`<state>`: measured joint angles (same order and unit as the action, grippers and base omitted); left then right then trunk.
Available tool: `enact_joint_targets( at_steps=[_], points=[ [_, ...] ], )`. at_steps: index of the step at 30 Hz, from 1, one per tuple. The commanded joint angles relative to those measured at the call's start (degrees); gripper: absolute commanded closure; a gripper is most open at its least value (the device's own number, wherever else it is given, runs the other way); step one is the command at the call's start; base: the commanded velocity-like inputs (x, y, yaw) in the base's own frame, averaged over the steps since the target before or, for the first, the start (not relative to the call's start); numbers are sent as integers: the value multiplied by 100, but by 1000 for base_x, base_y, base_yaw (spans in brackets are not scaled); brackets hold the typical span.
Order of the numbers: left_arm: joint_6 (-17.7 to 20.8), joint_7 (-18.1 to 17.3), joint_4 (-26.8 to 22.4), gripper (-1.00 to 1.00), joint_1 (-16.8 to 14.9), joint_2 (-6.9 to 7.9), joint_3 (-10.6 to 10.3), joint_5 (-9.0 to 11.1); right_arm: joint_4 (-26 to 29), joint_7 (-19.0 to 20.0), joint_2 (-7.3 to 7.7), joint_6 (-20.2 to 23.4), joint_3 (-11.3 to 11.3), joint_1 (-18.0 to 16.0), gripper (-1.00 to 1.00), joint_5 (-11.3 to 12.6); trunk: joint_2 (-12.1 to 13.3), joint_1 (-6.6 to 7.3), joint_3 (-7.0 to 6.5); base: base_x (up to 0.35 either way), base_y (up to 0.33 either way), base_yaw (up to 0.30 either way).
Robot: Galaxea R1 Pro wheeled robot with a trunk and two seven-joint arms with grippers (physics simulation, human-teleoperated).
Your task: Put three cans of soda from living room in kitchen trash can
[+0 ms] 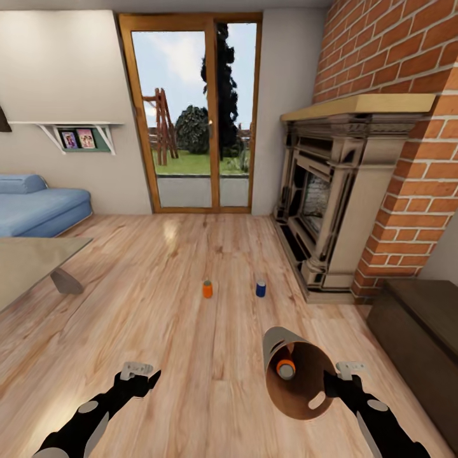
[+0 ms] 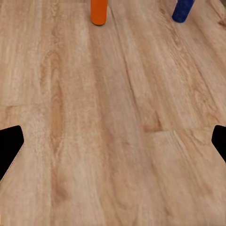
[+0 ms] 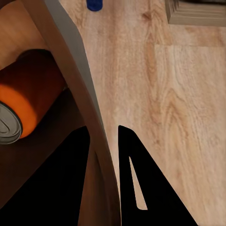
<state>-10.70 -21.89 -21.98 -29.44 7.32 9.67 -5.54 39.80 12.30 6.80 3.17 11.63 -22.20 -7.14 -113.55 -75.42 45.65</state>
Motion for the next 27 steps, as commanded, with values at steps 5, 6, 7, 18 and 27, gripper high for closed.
enact_joint_targets(
  at_steps=[5,6,7,18,27],
  points=[
    [-2,0,1,-100,0,-1,0,0,11,18,-9,2,2,-3,100,40,0,0,-1,327,87,0],
    [-2,0,1,-100,0,-1,0,0,11,18,-10,-2,2,-3,100,39,0,0,-1,327,103,0],
    [-2,0,1,-100,0,0,0,0,11,18,-10,0,1,-3,100,39,0,0,-1,327,106,0],
    [-9,0,1,-100,0,-2,0,0,11,18,-21,-3,-3,-3,100,39,0,0,-1,327,130,0],
    [-11,0,4,-100,0,-2,0,-3,11,18,-26,0,-3,-3,100,38,0,0,-1,323,150,0]
  ],
)
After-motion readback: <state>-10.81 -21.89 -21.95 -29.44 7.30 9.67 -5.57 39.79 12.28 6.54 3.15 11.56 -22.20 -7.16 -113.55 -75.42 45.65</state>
